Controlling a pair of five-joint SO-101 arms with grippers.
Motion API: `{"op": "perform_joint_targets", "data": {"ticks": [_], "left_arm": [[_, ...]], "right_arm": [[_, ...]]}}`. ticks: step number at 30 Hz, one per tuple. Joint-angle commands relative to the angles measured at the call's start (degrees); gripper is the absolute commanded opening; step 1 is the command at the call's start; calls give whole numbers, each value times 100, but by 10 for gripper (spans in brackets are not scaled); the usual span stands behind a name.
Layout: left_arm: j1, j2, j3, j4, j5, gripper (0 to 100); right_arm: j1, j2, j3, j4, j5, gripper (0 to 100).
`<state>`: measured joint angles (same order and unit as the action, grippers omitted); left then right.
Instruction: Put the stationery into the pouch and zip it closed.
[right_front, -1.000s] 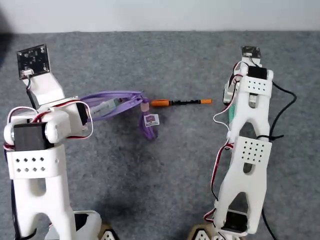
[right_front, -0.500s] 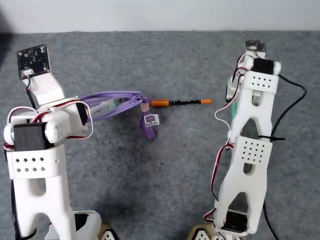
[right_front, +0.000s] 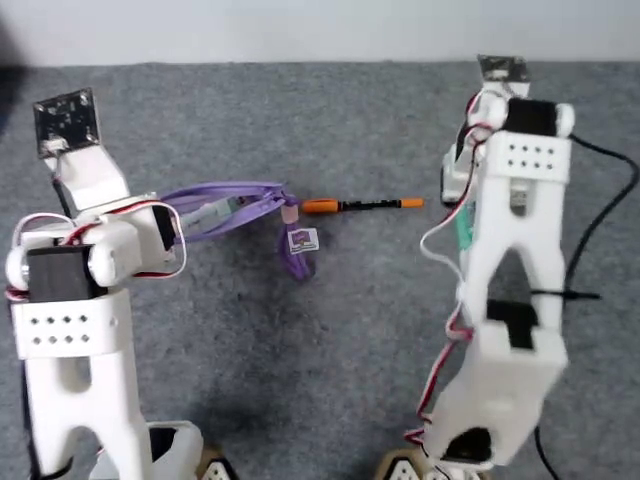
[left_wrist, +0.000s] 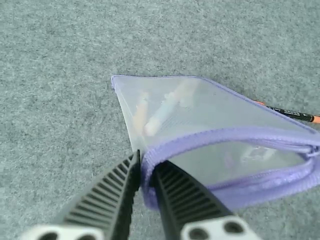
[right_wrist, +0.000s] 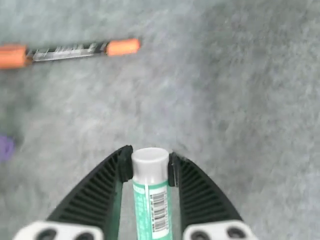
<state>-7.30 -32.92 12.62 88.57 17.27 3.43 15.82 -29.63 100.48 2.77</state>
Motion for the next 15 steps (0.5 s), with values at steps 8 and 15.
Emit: {"op": "perform_joint_targets", "data": {"ticks": [8, 15], "left_arm": [[-26, -44, 224, -70, -70, 14], [9, -44, 224, -79, -70, 14]], "right_arm": [[-1341, -3714, 2567, -259, -431, 8], [-2598, -5516, 3771, -892, -1538, 8]]}}
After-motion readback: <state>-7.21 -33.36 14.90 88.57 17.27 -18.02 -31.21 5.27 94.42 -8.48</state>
